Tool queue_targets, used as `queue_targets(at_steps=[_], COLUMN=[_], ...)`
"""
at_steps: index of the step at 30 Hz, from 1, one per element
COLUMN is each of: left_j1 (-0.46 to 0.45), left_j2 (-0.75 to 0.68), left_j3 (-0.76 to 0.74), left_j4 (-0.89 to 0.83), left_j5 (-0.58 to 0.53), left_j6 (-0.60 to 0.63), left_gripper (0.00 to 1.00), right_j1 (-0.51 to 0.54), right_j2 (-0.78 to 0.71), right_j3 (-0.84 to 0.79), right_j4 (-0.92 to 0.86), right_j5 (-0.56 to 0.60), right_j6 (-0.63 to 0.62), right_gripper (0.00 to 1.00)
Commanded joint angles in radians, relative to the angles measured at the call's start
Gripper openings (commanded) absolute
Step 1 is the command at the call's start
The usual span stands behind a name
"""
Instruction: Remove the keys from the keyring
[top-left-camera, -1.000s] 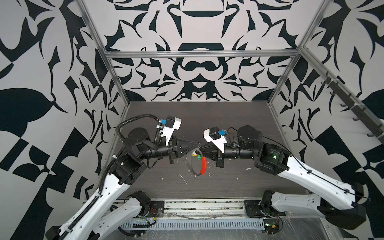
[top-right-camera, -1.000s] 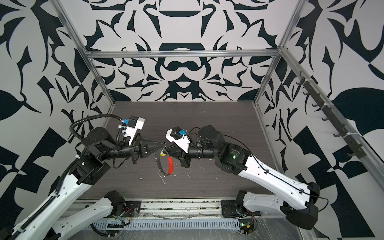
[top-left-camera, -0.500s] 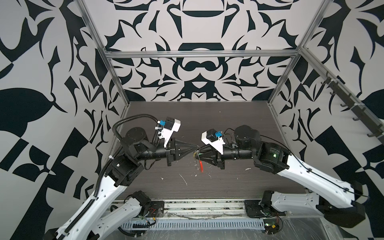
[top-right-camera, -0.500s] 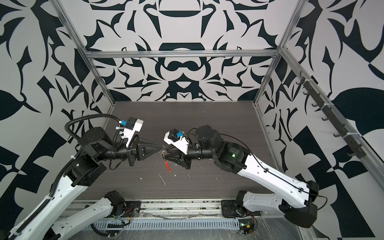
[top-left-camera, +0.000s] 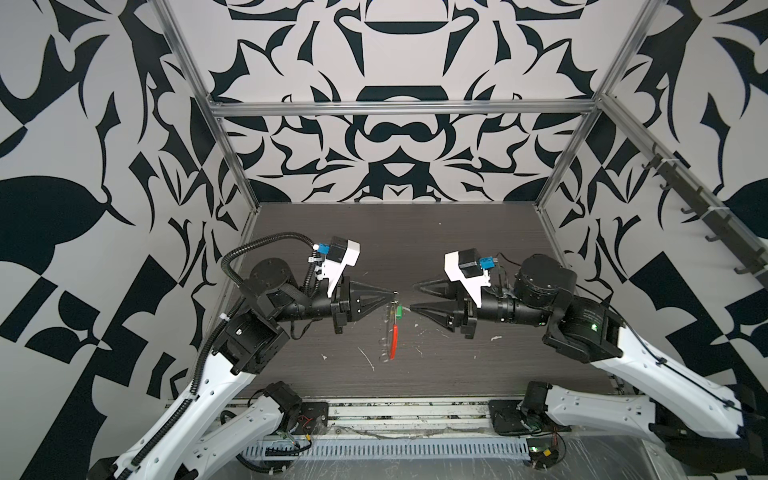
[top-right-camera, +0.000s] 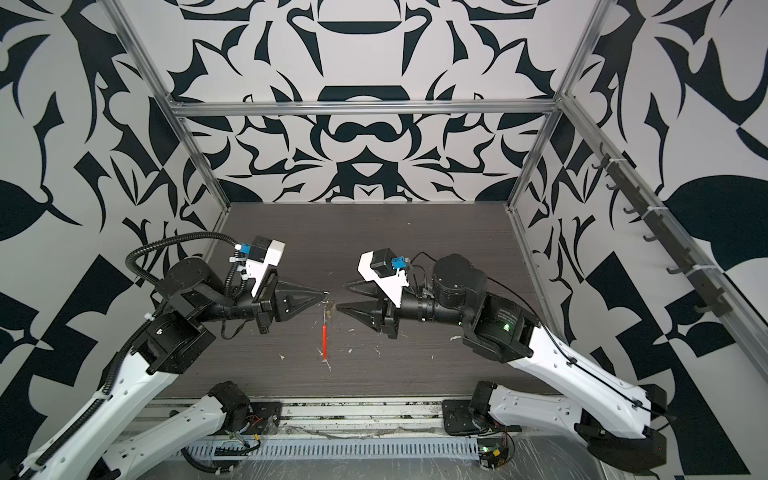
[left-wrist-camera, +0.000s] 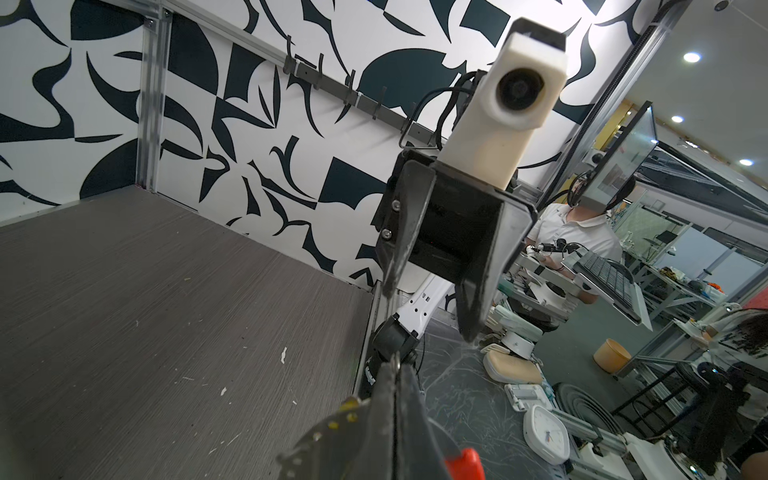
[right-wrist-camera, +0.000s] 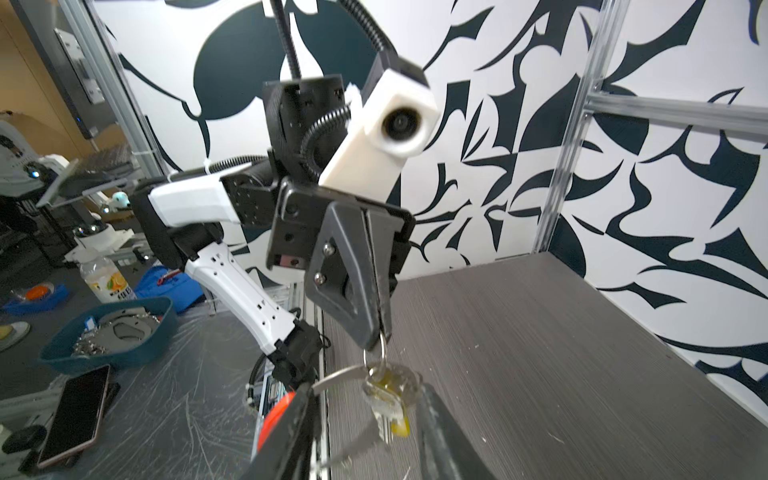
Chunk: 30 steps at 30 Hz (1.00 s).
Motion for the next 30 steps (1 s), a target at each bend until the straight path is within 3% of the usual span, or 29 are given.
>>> queue_targets(at_steps=[1,7,14,25,30], left_j1=[-0.003,-0.003,-0.002,-0.003,-0.003], left_j2=[-0.016,-0.025,-0.03,-0.031,-0.032], left_j3=[-0.019,-0.037,-0.047,-0.048,-0.048], left_j4=[0.073,0.097,0.105,0.104,0.101], left_j5=[0.015,0.01,0.006,-0.002,-0.006], left_j6=[-0.003,-0.008,-0.008,-0.008,-0.008], left_gripper=[0.0,0.0,0.0,0.0,0.0], right_j1=[0.004,0.004,0.005,0.001,0.0], right_j2=[0.016,0.039,0.047,0.038,0.039], right_j3=[-0.045,-0.068,-0.085,-0.11,-0.111], right_j4=[0.207,0.251,0.263,0.279,0.277], right_j5=[0.009,-0.028,-0.062,-0.092,-0.1], right_j6=[0.119,0.173,0.187,0.2,0.202], right_gripper=[0.43,0.4,0.26,0.2,0.12])
